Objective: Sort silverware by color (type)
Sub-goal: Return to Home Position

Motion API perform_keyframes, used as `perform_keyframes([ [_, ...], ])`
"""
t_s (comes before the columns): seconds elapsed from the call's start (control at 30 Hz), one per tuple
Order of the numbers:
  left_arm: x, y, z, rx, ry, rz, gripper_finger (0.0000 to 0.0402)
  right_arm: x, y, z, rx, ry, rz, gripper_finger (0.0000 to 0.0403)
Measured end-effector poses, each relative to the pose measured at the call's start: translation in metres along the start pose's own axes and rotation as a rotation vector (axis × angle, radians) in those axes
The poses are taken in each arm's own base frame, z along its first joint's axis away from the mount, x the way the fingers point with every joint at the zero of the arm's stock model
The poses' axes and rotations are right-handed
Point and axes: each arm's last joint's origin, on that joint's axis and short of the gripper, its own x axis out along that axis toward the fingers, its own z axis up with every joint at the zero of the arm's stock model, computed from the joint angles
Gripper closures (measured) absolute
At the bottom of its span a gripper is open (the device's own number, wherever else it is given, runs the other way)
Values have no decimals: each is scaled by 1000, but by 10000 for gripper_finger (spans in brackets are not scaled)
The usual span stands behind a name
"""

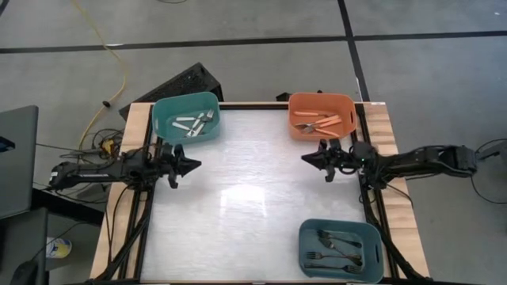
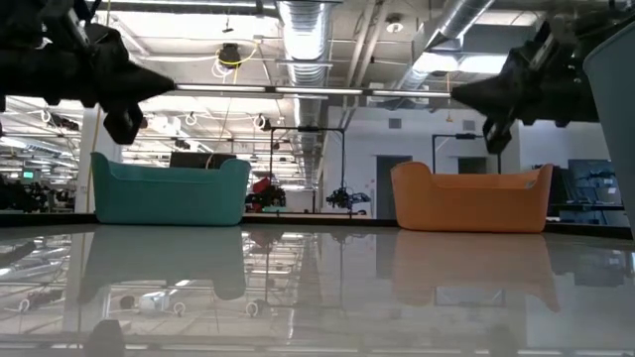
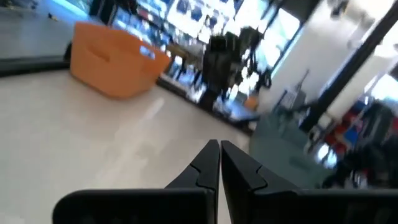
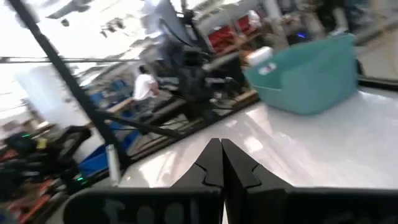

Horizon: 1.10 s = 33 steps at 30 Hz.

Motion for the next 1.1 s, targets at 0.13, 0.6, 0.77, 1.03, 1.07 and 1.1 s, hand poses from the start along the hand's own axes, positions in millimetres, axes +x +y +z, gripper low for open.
perform_keyframes([
  [0.13,-1,5,-11,16,129,22,401,0,-5,-3,-8,42,-23,388],
  [0.6,-9,-5,-7,-22,217,-191,401,-4,9,6,-121,35,-29,388],
  [0.77,-11,-1,-4,-3,135,-49,401,-24,9,-3,-163,105,-62,388],
  [1.03,-10,6,-5,16,56,111,401,-35,17,5,-337,7,-72,388],
  [1.07,-10,6,-5,12,55,108,401,-36,17,4,-326,18,-76,387],
  [1.1,-10,6,-5,6,59,99,401,-36,16,3,-310,32,-80,385],
])
